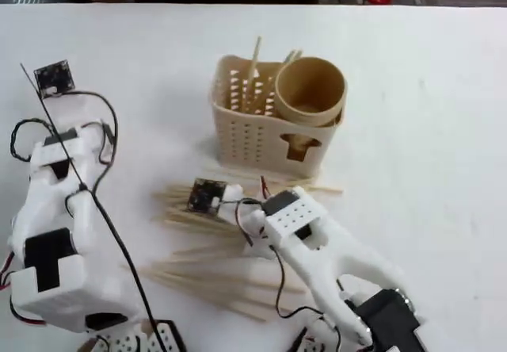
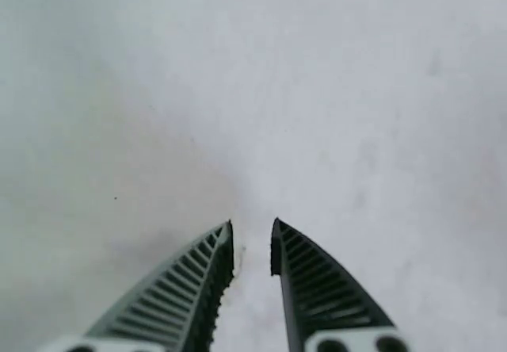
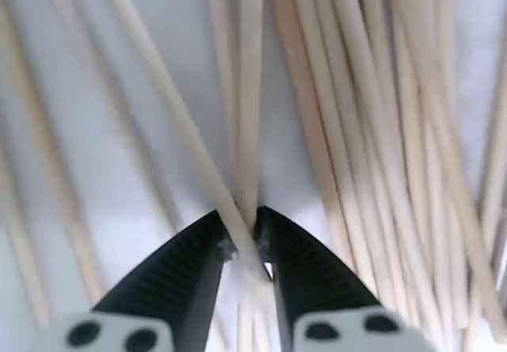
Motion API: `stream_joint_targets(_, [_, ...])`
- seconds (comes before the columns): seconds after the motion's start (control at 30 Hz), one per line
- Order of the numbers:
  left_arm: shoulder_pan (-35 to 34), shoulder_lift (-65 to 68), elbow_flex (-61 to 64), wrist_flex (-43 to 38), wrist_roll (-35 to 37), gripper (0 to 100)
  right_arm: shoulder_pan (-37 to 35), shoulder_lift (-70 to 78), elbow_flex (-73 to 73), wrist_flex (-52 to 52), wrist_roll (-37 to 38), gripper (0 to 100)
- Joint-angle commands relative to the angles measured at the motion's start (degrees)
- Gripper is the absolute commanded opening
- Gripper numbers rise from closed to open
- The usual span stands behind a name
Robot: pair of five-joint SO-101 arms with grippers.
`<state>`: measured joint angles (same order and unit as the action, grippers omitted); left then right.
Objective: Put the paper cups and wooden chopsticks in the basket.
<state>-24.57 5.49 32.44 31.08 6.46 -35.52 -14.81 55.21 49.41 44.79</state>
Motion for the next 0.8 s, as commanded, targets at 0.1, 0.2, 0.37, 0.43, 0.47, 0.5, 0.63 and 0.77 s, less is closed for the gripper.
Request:
stream_joint_targets(0.1, [0.75,-0.48,-2.99,-0.18,0.44,10,1.71,-8.92,-1.76,2.68,-4.75,1.6])
stream_joint_targets(0.2, [1.54,-0.48,-2.90,-0.09,0.44,10,1.80,-19.21,-1.41,6.81,-6.42,1.6])
stream_joint_targets(0.37, [1.54,-0.48,-2.99,0.00,0.44,10,3.56,-35.74,-1.14,10.77,-11.60,1.6])
stream_joint_targets(0.43, [1.54,-0.48,-2.90,0.09,0.44,10,5.14,-40.40,-0.09,10.42,-13.01,1.6])
stream_joint_targets(0.47, [1.54,-0.48,-2.90,0.09,0.44,10,5.93,-42.24,0.53,10.15,-13.45,1.6])
stream_joint_targets(0.5, [1.54,-0.48,-2.90,0.09,0.44,10,6.90,-43.91,0.88,9.71,-13.89,1.6])
stream_joint_targets(0.63, [1.54,-0.48,-2.81,0.09,0.44,10,10.86,-48.84,1.14,9.54,-14.42,1.6])
stream_joint_targets(0.77, [1.54,-0.48,-2.99,0.09,0.44,10,11.56,-52.18,1.32,9.54,-17.58,1.6])
